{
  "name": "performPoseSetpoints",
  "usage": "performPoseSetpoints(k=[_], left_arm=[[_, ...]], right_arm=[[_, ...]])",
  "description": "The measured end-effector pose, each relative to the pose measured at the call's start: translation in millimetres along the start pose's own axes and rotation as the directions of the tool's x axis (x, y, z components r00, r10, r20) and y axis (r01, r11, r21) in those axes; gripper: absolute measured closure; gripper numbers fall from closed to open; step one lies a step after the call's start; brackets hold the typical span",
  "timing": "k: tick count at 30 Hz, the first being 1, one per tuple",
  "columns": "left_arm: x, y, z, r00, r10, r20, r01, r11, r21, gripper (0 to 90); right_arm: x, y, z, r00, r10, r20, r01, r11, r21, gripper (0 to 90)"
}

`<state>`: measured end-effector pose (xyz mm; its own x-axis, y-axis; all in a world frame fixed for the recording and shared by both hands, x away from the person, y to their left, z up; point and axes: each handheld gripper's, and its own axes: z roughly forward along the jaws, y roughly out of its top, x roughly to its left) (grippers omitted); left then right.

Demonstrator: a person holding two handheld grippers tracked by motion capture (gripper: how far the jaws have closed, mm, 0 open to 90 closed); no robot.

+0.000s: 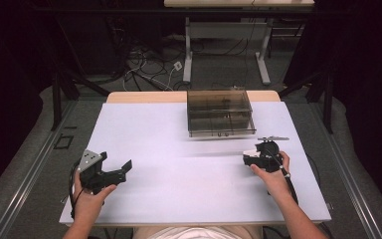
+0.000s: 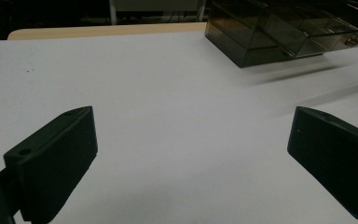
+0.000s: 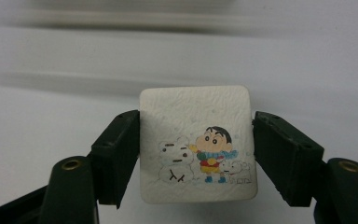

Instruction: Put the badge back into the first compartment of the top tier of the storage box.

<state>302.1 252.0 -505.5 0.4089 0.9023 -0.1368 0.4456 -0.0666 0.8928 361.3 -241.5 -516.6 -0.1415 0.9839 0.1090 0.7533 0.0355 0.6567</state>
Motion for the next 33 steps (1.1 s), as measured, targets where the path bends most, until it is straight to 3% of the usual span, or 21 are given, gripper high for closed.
performPoseSetpoints(k=[4,33], left_arm=[[0.2,0.0,-0.2,1.0000,-0.001,0.001,0.001,1.0000,-0.001,1.5],[0.8,0.2,-0.5,1.0000,0.003,-0.002,-0.003,1.0000,-0.002,1.5]], right_arm=[[3.3,3.0,-0.3,0.9999,0.015,-0.007,-0.015,1.000,0.001,32.8],[24.3,25.8,-0.8,0.9987,-0.016,-0.048,0.015,1.000,-0.006,32.8]])
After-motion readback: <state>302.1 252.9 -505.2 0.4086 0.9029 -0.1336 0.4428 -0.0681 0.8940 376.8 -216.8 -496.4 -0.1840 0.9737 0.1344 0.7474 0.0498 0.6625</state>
